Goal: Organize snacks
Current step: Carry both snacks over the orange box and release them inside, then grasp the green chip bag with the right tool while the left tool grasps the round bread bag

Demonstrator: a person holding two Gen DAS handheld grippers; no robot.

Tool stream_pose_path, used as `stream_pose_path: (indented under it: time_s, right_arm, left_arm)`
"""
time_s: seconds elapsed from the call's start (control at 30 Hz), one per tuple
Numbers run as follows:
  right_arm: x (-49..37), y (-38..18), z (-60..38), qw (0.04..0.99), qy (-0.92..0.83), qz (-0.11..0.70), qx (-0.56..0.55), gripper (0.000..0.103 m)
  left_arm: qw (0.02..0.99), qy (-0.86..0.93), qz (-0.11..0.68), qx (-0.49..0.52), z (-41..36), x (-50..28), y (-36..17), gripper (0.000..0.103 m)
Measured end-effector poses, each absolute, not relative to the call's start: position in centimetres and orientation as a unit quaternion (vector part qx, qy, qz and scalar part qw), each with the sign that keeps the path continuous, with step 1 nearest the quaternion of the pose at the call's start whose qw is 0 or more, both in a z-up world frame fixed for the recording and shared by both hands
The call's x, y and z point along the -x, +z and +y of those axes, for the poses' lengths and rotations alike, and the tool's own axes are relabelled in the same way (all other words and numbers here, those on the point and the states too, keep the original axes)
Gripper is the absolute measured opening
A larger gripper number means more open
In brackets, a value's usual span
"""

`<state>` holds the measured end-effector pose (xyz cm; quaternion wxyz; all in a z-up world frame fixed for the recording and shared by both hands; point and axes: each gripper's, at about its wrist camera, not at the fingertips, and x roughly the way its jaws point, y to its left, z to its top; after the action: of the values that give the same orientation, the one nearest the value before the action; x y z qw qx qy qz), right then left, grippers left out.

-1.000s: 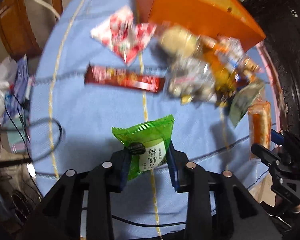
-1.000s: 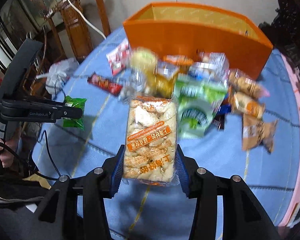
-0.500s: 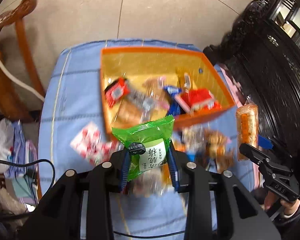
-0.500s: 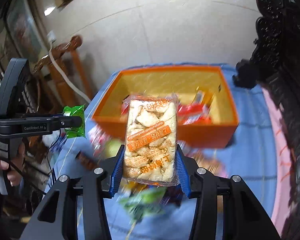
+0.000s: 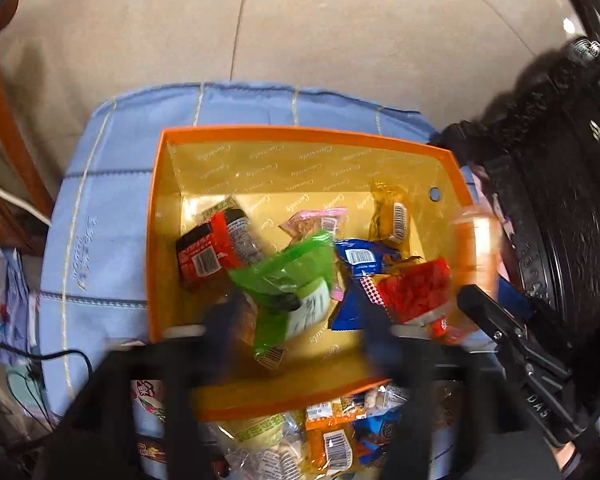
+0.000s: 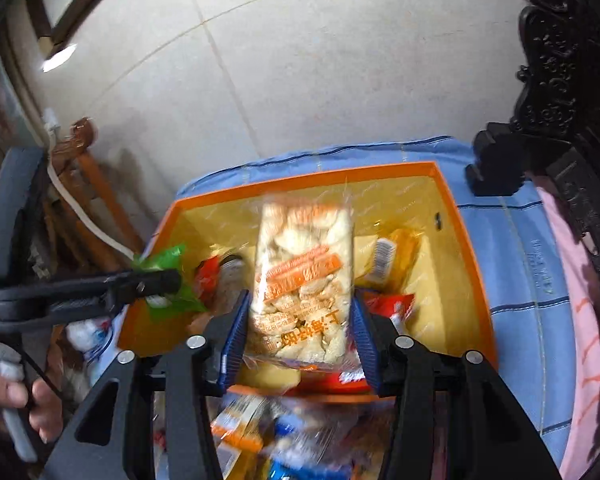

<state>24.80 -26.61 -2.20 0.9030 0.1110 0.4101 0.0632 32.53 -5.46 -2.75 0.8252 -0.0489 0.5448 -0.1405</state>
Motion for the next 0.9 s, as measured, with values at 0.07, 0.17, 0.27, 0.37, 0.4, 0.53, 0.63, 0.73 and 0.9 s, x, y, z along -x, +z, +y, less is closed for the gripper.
stream_pose_path:
  time_s: [0.07, 0.17, 0.27, 0.37, 0.4, 0.53, 0.63, 0.73, 0.9]
  right_arm:
    - [-24.6, -2.4, -26.2, 0.904, 0.048, 0.413, -0.098, 0.072]
    - [-23.1, -2.5, -25.9, 0.906, 0.065, 0.408, -0.095, 0.073]
    - [-21.0, -2.7, -25.7, 0.9, 0.073, 0.418, -0.099, 0.073]
    - [-18.2, -3.1, -25.2, 0.893, 0.09, 0.43, -0.102, 0.073]
    - [-17.4, -3.1, -24.9, 0.891, 0.094, 0.433, -0.1, 0.073]
    - [-12.7, -3.8, -23.2, 0.882, 0.106, 0.452, -0.079, 0.077]
    - [-9.9, -5.2, -22.2, 0.873, 0.104, 0.471, -0.07, 0.077]
    - [-7.6, -6.9, -21.5, 0.86, 0.099, 0.495, -0.076, 0.078]
    - [-5.5, -9.3, -20.2, 0.843, 0.103, 0.522, -0.079, 0.078]
  left_arm:
    - [0.839, -0.124, 0.527, 0.055, -4.7, -31.8, -2.5, 0.097]
    - [0.839, -0.131, 0.526, 0.053, -3.8, -31.1, -2.5, 0.097]
    - [0.835, -0.126, 0.531, 0.064, -2.3, -29.8, -2.4, 0.097]
    - [0.833, -0.123, 0.535, 0.07, -1.0, -28.2, -2.5, 0.097]
    - [0.832, -0.123, 0.536, 0.071, -0.6, -27.5, -2.5, 0.097]
    - [0.83, -0.125, 0.539, 0.07, 1.1, -24.3, -3.0, 0.097]
    - [0.825, -0.124, 0.547, 0.067, 2.1, -21.7, -4.0, 0.097]
    - [0.82, -0.119, 0.557, 0.06, 2.9, -19.2, -5.2, 0.097]
    - [0.805, -0.105, 0.582, 0.048, 4.7, -15.6, -8.0, 0.097]
